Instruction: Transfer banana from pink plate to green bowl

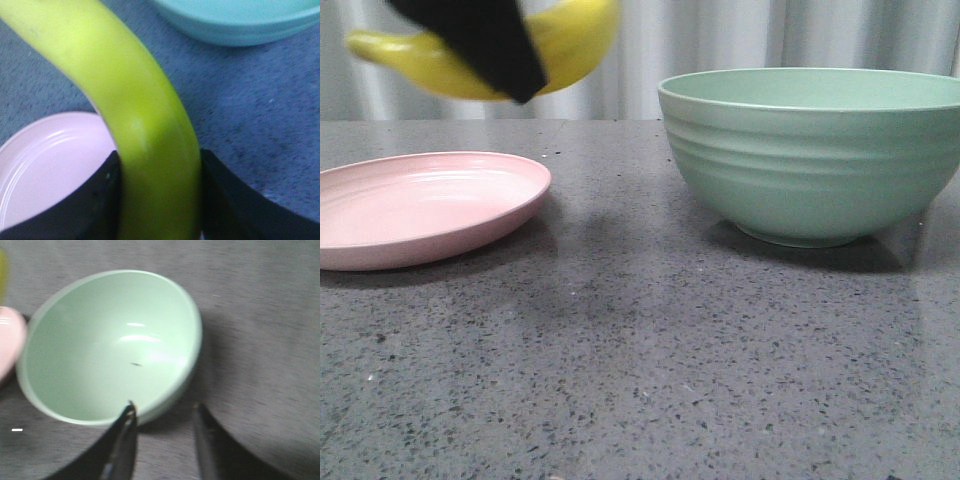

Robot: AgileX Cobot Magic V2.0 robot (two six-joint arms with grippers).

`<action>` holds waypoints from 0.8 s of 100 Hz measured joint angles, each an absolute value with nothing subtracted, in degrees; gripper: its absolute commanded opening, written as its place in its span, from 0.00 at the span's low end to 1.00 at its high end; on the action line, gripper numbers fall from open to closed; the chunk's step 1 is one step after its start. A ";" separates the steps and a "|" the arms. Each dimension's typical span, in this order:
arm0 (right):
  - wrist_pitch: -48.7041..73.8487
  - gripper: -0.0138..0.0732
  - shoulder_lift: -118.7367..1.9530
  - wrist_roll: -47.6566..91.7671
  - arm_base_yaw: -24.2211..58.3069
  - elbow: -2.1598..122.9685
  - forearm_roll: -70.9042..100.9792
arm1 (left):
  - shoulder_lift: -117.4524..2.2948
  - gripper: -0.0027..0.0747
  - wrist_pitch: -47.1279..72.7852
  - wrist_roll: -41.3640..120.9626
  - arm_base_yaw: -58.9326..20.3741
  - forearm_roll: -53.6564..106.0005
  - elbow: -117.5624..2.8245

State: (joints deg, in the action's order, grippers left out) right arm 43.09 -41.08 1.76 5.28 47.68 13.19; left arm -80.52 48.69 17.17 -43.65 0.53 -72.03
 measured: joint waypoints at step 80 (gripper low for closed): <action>38.04 0.65 -78.73 2.12 18.00 68.99 33.35 | -80.64 0.01 50.50 17.17 -53.57 1.42 -73.98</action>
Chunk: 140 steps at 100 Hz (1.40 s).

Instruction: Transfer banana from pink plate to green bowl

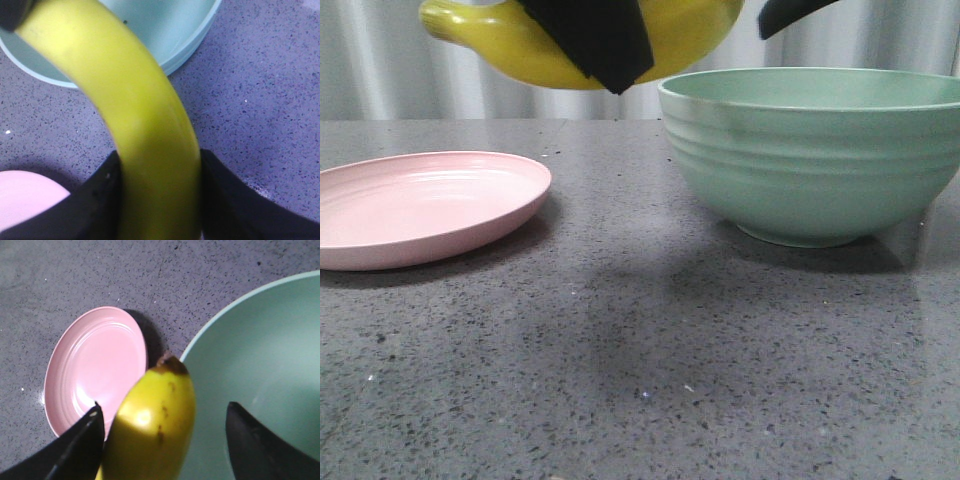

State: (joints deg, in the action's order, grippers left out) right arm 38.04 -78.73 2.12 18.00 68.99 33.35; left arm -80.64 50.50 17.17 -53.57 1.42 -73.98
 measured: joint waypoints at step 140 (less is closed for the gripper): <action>32.19 0.08 -78.67 3.40 8.68 74.90 18.68 | -69.84 0.67 52.91 11.47 -53.97 -10.15 -74.20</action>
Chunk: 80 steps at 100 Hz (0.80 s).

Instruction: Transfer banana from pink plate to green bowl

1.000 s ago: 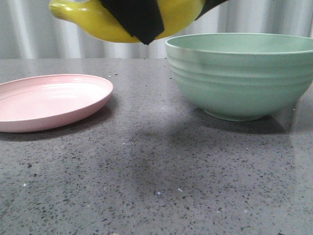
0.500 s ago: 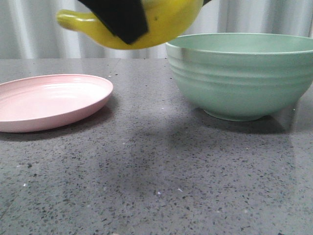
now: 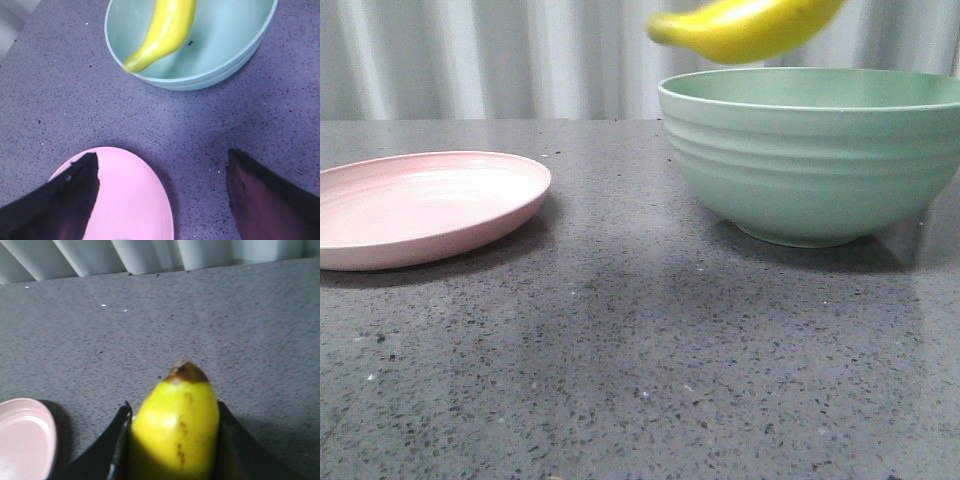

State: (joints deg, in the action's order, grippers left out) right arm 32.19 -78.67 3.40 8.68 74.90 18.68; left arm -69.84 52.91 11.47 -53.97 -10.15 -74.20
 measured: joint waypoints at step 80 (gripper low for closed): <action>35.44 0.60 -85.00 3.85 10.02 75.03 8.96 | -69.84 0.67 52.68 10.75 -53.97 -8.44 -74.20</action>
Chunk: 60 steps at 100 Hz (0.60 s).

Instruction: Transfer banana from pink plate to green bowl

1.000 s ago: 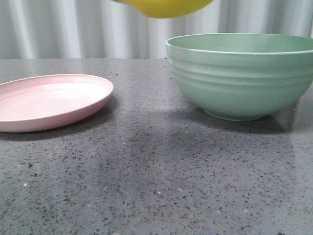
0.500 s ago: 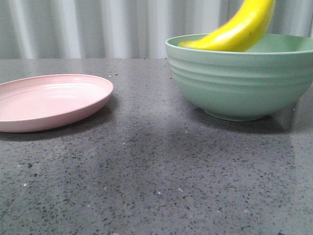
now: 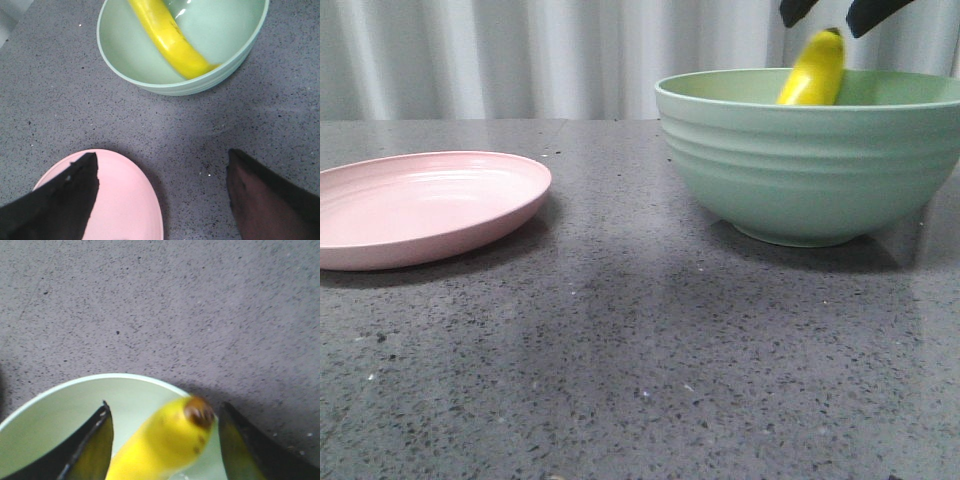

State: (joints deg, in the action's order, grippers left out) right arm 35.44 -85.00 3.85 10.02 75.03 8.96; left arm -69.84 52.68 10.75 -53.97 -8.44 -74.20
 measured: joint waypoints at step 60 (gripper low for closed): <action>41.04 0.08 -69.91 3.85 10.64 72.75 3.18 | -69.46 0.01 49.64 1.47 -53.97 -8.44 -74.06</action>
State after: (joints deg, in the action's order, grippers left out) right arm 41.04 -69.91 3.85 10.64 72.75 3.18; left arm -69.46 49.64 1.47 -53.97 -8.44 -74.06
